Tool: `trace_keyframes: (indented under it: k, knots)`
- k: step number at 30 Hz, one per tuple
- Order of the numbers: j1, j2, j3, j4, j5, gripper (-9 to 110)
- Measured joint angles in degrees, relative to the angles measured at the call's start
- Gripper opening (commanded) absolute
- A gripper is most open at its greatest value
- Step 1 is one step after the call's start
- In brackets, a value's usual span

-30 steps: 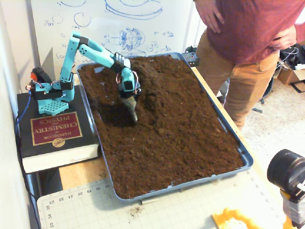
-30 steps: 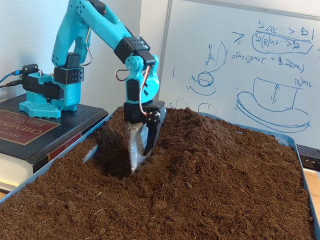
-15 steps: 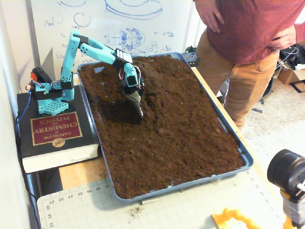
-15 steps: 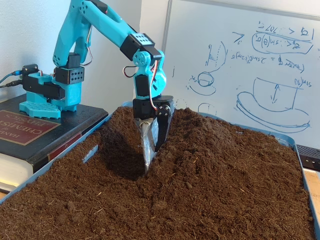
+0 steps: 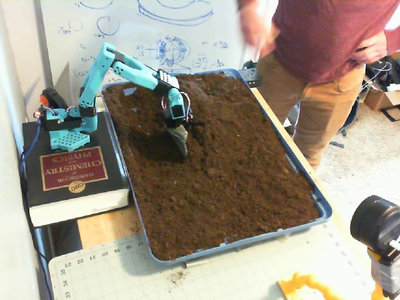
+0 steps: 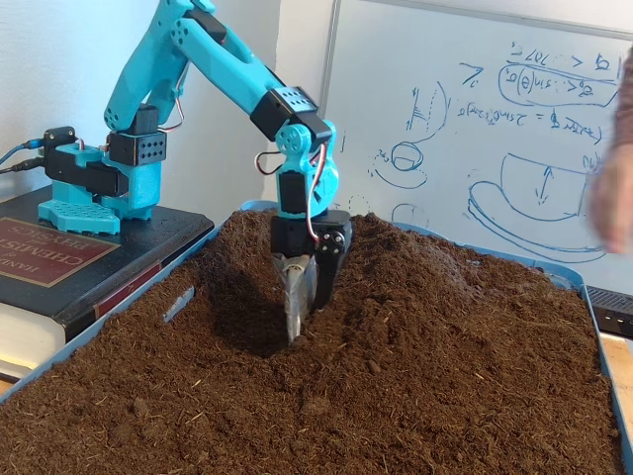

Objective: Build a berm.

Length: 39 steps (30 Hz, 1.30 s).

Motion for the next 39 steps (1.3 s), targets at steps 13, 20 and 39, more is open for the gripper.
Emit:
trace_keyframes:
  k: [13, 20, 39]
  knots:
    - [-0.09, -1.49, -2.9, 0.62, 0.18, 1]
    - [-0.09, -1.49, -2.9, 0.97, 0.18, 1]
    - [-0.26, 10.72, -2.81, 0.7, 0.18, 1]
